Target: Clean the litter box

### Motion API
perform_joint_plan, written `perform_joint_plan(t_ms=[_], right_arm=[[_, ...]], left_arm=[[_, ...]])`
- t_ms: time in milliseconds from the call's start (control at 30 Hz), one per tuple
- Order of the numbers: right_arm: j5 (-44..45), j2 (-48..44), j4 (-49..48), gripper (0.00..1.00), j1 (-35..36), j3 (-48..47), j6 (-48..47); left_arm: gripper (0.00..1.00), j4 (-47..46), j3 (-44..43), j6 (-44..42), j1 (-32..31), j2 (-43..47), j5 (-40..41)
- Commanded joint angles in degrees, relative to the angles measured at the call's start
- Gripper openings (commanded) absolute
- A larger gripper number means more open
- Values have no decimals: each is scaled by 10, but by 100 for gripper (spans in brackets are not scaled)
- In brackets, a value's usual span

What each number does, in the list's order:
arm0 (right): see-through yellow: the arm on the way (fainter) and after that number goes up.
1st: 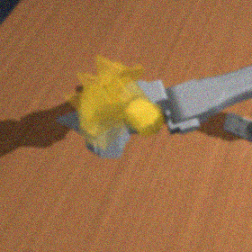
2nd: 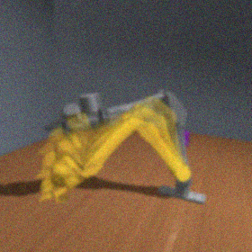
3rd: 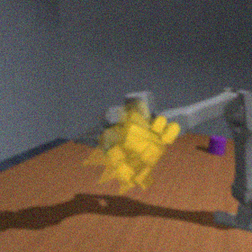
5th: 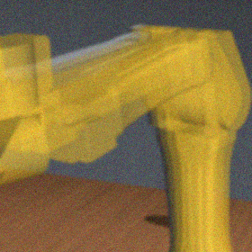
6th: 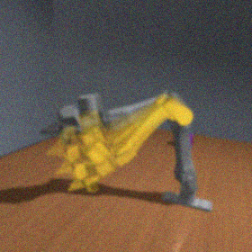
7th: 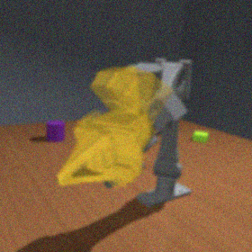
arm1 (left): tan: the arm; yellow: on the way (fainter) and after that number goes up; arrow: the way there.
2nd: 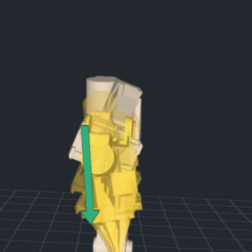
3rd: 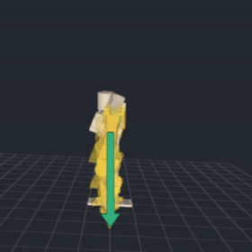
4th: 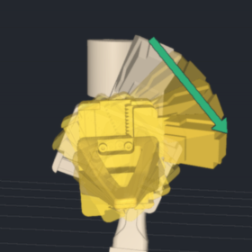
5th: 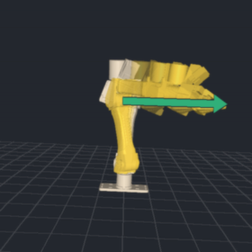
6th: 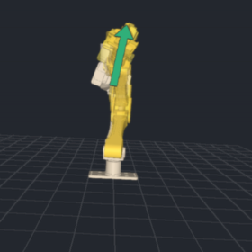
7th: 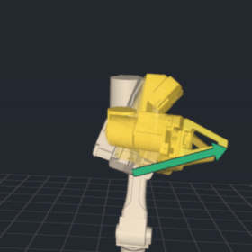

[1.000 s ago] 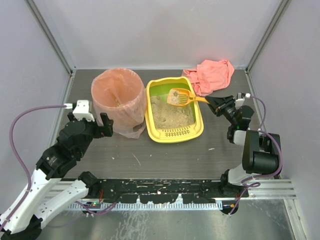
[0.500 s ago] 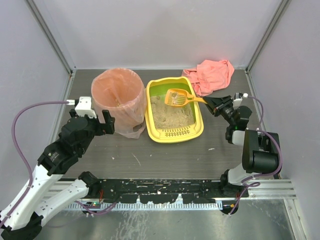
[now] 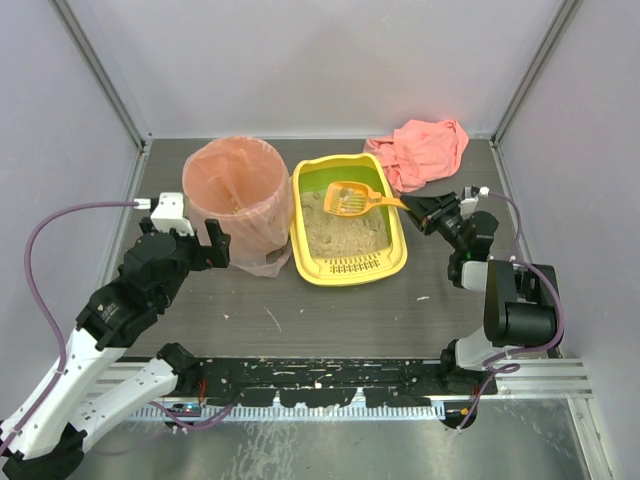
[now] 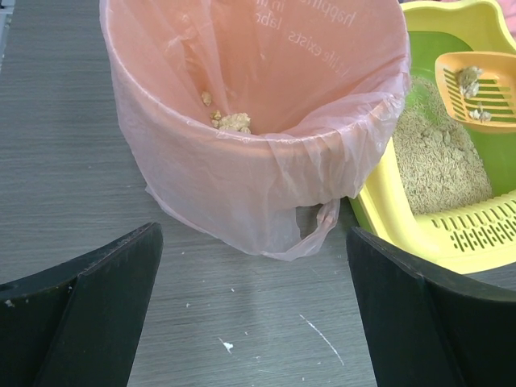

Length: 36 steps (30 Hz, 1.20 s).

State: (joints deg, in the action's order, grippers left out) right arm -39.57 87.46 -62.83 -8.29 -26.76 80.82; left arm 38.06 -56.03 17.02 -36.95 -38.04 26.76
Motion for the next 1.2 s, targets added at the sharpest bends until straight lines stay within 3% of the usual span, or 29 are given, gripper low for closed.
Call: perform_joint_plan(t_ms=[0, 100, 233, 333, 433, 567, 667, 800, 900, 1033, 1167], right_arm=[[24, -24, -18, 1, -16, 5, 2], [-9, -17, -33, 1, 31, -24, -14], [30, -42, 22, 1, -24, 4, -24], [-9, -25, -4, 1, 29, -28, -42], [30, -36, 11, 1, -17, 16, -18], [-13, 3, -63, 1, 39, -15, -6], [35, -21, -40, 1, -10, 28, 13], [-1, -18, -54, 1, 36, -4, -1], [35, -49, -28, 1, -29, 42, 20], [4, -51, -19, 1, 24, 8, -10], [45, -78, 17, 1, -29, 41, 10]], left_arm=[[98, -20, -25, -9, 3, -6, 3], [98, -33, -12, -13, 4, 5, 7], [98, -15, -27, -11, 3, 4, 9], [98, -29, -15, -11, 3, 13, 14], [98, -23, -20, -8, 3, 10, 9], [98, -33, -11, -5, 3, 10, 9], [98, -21, -26, -4, 3, 0, 3], [98, -34, -17, -3, 3, 3, 8], [98, -22, -32, -1, 3, -5, -1], [98, -38, -30, -2, 3, -7, -13], [98, -23, -52, -12, 4, -25, -41]])
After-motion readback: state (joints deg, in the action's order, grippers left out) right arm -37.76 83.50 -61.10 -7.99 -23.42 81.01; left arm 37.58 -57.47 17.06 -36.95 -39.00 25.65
